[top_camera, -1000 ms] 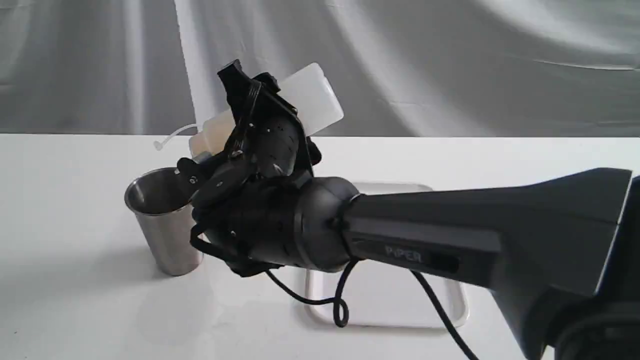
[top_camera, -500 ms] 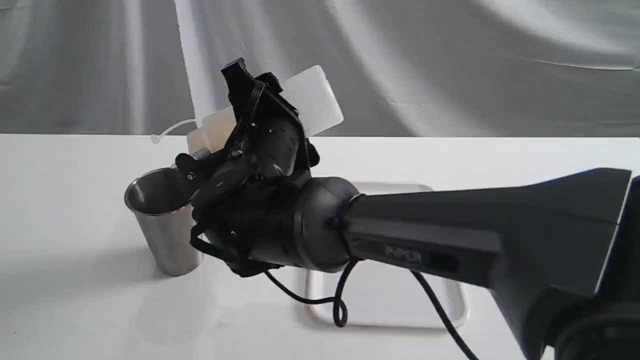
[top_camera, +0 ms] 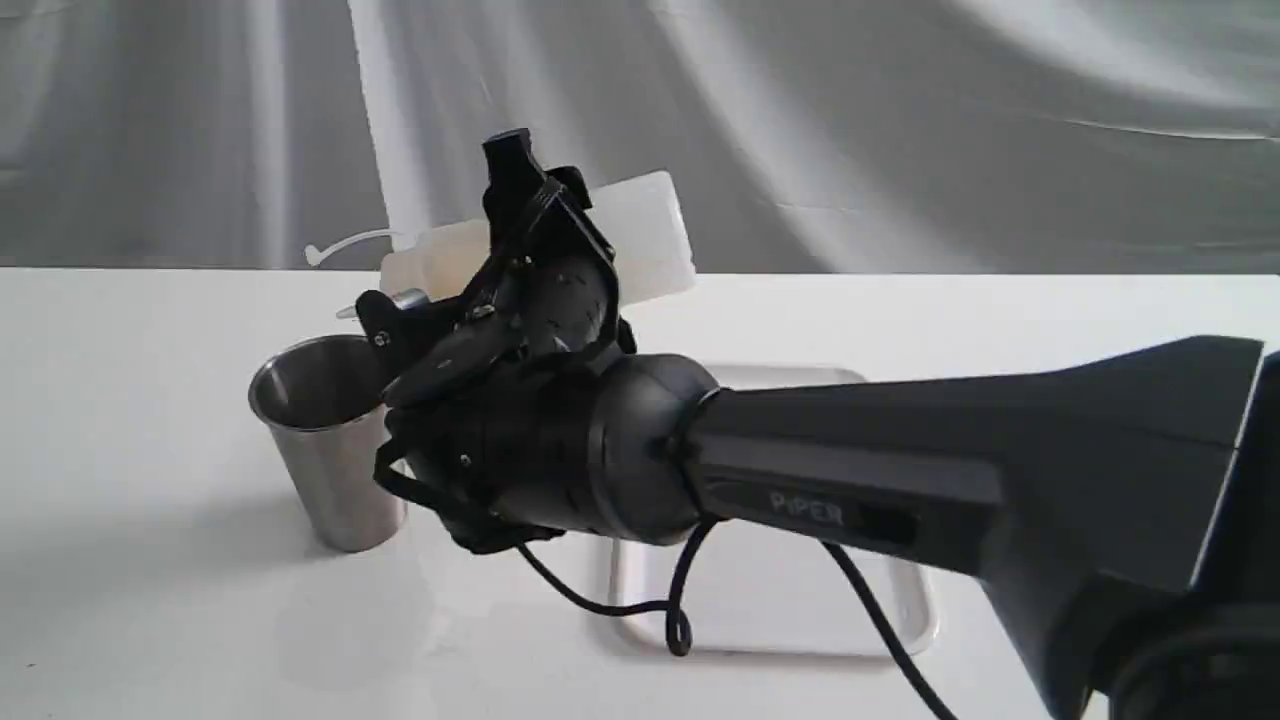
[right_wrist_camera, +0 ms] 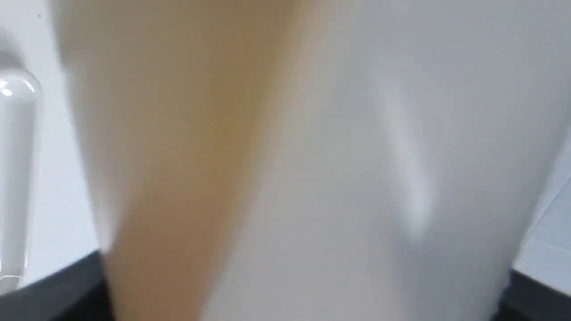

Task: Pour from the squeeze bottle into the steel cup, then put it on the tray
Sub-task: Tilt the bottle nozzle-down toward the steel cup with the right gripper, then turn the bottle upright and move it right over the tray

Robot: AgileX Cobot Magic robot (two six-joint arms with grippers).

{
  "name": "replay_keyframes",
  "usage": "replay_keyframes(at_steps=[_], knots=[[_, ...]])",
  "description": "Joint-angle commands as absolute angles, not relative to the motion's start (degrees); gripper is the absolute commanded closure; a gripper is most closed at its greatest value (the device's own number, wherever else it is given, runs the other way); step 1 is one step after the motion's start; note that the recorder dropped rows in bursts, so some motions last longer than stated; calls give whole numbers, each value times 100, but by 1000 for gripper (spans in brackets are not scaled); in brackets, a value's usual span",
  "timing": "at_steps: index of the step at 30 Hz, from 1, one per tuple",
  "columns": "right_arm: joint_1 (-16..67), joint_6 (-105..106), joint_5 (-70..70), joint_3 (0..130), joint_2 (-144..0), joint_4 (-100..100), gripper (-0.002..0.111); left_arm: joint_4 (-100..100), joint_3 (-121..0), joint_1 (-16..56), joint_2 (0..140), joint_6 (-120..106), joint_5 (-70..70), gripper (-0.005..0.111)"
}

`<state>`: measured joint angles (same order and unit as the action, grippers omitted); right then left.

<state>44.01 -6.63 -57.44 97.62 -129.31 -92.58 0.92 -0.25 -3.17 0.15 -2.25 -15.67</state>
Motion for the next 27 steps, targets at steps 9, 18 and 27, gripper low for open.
replay_keyframes(at_steps=[9,18,27], knots=[[4376,-1681,-5936,9809,-12835,-8892,108,96,0,-271,0,-211,-1524,107],[4376,-2259,-5854,9809,-12835,-8693,108,96,0,-271,0,-211,-1524,107],[4345,-4010,-5769,9809,-12823,-8451,108,96,0,-271,0,-201,-1524,107]])
